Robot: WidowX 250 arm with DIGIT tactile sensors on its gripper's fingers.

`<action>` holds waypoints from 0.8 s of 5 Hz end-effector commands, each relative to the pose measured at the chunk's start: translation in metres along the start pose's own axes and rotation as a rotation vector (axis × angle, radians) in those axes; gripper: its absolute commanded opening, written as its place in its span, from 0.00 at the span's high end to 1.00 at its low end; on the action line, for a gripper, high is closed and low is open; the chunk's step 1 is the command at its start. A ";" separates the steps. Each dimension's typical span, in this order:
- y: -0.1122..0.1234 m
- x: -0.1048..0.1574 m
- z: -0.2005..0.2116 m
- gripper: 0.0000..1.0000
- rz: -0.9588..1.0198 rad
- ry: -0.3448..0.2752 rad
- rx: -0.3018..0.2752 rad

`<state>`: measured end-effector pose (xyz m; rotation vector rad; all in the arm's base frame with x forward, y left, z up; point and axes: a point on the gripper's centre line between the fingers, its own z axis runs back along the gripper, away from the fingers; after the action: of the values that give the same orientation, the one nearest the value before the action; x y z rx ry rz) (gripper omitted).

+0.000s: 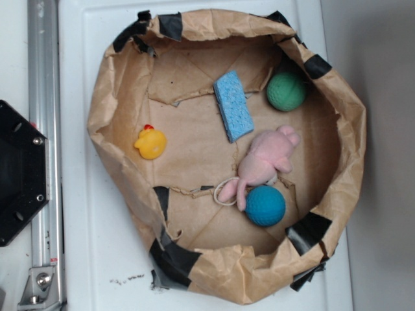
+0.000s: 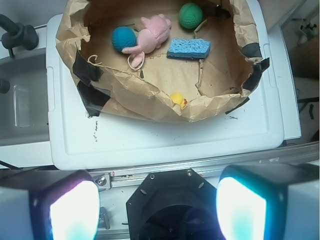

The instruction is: Grab the yellow duck.

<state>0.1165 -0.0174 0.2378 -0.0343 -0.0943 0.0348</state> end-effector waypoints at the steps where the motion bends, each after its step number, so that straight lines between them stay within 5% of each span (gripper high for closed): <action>1: 0.000 0.000 0.000 0.00 0.000 0.000 0.000; 4: 0.022 0.115 -0.100 0.00 0.202 0.259 -0.032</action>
<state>0.2357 -0.0026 0.1356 -0.0746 0.2314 0.2117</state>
